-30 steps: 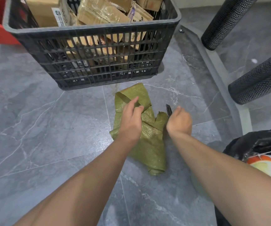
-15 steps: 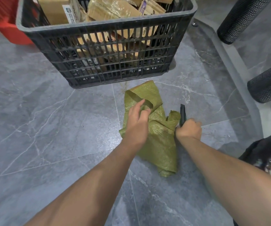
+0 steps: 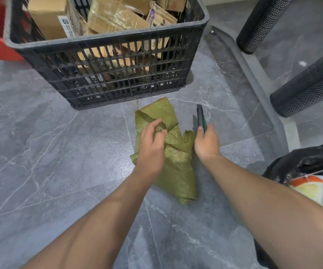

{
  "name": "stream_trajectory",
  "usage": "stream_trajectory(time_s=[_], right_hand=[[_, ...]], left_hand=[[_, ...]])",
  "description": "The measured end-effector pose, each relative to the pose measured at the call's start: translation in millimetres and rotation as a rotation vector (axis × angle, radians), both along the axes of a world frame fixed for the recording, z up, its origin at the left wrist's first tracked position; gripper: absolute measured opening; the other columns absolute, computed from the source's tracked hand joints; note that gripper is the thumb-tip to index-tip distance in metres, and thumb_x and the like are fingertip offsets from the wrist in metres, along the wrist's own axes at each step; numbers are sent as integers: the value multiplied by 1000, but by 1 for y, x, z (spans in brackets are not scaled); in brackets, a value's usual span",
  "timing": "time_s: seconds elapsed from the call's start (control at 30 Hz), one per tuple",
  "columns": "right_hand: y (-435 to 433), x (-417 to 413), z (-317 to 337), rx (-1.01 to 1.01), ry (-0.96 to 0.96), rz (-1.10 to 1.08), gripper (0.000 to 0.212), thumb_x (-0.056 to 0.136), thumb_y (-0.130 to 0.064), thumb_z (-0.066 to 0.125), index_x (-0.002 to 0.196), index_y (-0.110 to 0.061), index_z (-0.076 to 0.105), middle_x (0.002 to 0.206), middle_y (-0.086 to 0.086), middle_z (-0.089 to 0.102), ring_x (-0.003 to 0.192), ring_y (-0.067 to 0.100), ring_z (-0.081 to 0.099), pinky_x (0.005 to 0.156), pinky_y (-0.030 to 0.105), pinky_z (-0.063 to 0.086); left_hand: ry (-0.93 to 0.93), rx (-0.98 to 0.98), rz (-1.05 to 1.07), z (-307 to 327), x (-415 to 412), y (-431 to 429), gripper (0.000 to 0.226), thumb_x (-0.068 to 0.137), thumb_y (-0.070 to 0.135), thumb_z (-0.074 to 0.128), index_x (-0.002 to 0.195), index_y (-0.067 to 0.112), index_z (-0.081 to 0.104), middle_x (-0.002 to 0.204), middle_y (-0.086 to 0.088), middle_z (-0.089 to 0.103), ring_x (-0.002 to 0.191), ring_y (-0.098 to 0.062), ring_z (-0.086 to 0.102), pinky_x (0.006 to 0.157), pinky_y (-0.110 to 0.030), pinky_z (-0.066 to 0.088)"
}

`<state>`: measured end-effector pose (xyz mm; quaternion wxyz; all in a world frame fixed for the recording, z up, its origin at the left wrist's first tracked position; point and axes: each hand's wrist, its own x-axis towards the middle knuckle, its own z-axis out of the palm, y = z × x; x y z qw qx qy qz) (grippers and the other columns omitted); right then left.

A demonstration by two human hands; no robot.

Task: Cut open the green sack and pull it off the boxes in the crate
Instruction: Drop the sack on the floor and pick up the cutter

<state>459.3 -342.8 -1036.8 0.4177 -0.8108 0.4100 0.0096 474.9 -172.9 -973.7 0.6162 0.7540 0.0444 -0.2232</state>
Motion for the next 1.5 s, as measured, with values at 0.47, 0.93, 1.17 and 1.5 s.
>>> stream_trajectory(time_s=[0.47, 0.93, 1.17, 1.5], right_hand=[[49, -57, 217, 362, 61, 77, 27, 103, -17, 42, 122, -37, 41, 113, 16, 58, 100, 32, 63, 85, 45, 53], [96, -41, 525, 378, -286, -152, 41, 96, -14, 58, 127, -38, 48, 111, 2, 64, 71, 21, 64, 66, 40, 58], [104, -49, 650, 346, -360, -141, 46, 92, -19, 60, 133, -39, 51, 116, -3, 66, 87, 24, 71, 73, 41, 61], [44, -58, 792, 103, -376, -125, 47, 93, -12, 63, 139, -20, 61, 119, 5, 45, 93, 17, 59, 82, 21, 43]], left_hand=[[173, -37, 88, 223, -26, 30, 57, 95, 40, 42, 151, 30, 47, 153, 10, 43, 137, -4, 39, 108, -30, 31], [-28, -44, 72, 509, -25, 45, 59, 95, 36, 41, 152, 24, 48, 150, 8, 46, 127, 6, 45, 110, -23, 28], [-96, -52, 16, 626, -33, 51, 45, 108, 20, 40, 152, 25, 48, 153, 3, 45, 137, -4, 42, 115, -27, 29], [-188, -118, -62, 755, -33, 2, 60, 93, 39, 42, 152, 29, 48, 151, 4, 45, 136, -5, 44, 110, -24, 29]])
